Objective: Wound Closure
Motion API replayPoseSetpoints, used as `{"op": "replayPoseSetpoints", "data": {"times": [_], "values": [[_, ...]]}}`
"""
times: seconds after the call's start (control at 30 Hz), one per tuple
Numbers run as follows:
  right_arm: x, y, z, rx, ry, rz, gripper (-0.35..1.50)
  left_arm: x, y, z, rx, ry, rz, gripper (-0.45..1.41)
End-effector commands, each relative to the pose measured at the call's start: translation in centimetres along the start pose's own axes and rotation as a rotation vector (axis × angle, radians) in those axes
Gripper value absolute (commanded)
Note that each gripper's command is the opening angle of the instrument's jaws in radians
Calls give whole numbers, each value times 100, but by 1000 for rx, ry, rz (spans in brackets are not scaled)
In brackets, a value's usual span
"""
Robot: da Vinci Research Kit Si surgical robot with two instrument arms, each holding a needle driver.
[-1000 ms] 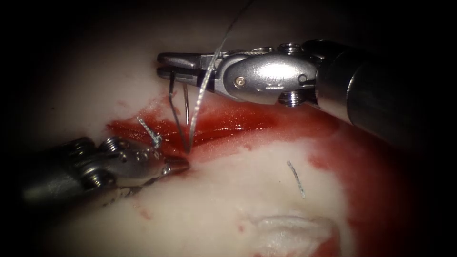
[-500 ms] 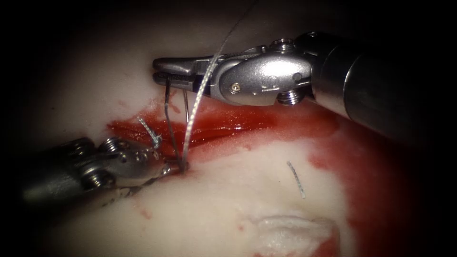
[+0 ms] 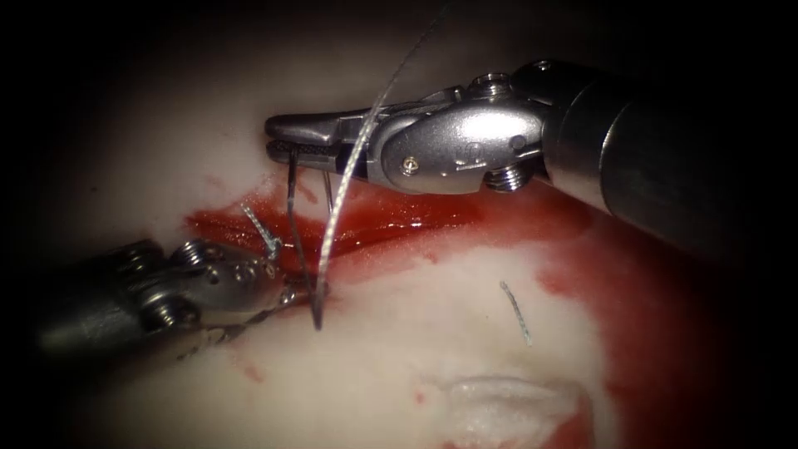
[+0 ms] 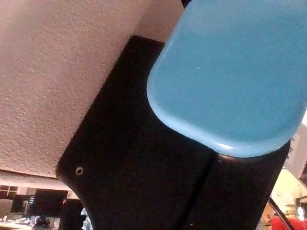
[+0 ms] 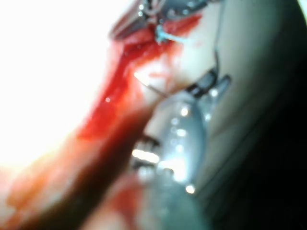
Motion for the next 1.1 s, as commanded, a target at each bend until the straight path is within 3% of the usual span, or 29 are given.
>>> {"op": "replayPoseSetpoints", "data": {"times": [0.03,0.6,0.83,1.1], "values": [[-6,7,9,-2,1,-13,-35,-12,3,0,-3,-3,0,-45],[-13,20,8,-121,-62,281,-35,-6,-2,8,-27,26,1,-45],[-16,15,8,-130,-57,445,-35,-6,-2,8,-28,29,1,-45],[-18,15,7,-121,-47,516,-35,-6,-1,8,-27,29,2,-45]]}}
